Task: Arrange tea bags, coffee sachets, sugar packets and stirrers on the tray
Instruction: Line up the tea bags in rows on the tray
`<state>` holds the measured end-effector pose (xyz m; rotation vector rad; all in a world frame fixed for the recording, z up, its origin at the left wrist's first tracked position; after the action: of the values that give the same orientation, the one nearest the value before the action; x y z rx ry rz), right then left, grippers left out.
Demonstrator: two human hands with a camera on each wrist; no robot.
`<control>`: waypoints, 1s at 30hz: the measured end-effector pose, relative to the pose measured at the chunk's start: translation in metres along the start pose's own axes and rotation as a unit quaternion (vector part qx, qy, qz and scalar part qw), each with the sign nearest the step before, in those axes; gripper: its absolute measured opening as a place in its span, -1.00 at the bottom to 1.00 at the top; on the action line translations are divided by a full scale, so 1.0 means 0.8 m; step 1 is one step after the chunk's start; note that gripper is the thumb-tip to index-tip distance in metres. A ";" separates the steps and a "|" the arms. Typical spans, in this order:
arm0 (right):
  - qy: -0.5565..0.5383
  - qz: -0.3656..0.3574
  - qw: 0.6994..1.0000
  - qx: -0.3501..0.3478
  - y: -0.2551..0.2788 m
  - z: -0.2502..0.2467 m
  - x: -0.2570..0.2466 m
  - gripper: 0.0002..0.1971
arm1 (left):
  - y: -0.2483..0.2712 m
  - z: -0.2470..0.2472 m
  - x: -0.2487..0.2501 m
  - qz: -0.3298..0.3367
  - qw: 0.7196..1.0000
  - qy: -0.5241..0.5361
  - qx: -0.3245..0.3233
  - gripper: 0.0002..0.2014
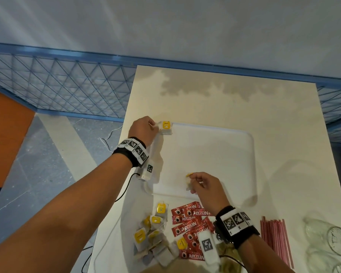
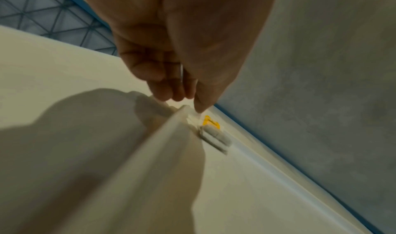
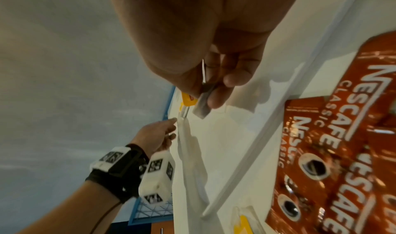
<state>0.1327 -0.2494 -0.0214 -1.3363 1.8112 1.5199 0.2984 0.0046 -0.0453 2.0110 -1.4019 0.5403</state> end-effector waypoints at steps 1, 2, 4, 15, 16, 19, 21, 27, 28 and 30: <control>-0.001 -0.005 1.000 -0.001 -0.001 0.000 -0.007 -0.85 | 0.005 -0.001 -0.007 -0.003 1.000 -0.009 -0.009 -0.91; 0.002 -0.012 1.000 -0.003 -0.003 0.000 -0.013 -0.86 | 0.011 -0.001 -0.016 -0.008 1.000 -0.010 -0.020 -0.90; 0.005 -0.025 1.000 -0.004 -0.012 -0.001 -0.025 -0.79 | 0.023 0.001 -0.030 -0.020 0.999 0.011 -0.039 -0.87; 0.008 -0.049 0.998 0.046 -0.091 0.002 -0.082 -0.83 | 0.062 0.009 -0.063 -0.018 0.993 0.089 -0.075 -0.84; 0.017 -0.058 0.997 0.041 -0.097 0.004 -0.086 -0.77 | 0.064 0.009 -0.065 -0.019 0.993 0.094 -0.075 -0.84; 0.021 -0.079 0.996 0.036 -0.114 0.006 -0.091 -0.72 | 0.073 0.013 -0.066 -0.021 0.990 0.110 -0.082 -0.84; 0.019 -0.066 0.997 0.036 -0.122 0.010 -0.089 -0.74 | 0.080 0.017 -0.068 -0.024 0.987 0.129 -0.093 -0.84; 0.037 -0.043 0.997 0.044 -0.139 0.020 -0.077 -0.72 | 0.086 0.022 -0.069 -0.007 0.987 0.131 -0.093 -0.82; 0.050 -0.051 0.996 0.046 -0.142 0.022 -0.077 -0.78 | 0.085 0.022 -0.069 -0.008 0.987 0.132 -0.091 -0.82; 0.059 -0.056 0.995 0.054 -0.147 0.026 -0.075 -0.83 | 0.081 0.022 -0.065 -0.004 0.988 0.127 -0.087 -0.83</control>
<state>0.2551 -0.1994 -0.0399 -1.4761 1.8274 1.2913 0.2189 0.0124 -0.0747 1.7425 -1.2407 0.6240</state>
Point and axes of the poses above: each hand's wrist, its own y-axis away from the middle knuckle, its own z-axis out of the palm, x = y × z, the point moved 2 cm from there along -y, towards the middle knuckle, and after that the axes turned 5 degrees about y, right-handed, at the moved point
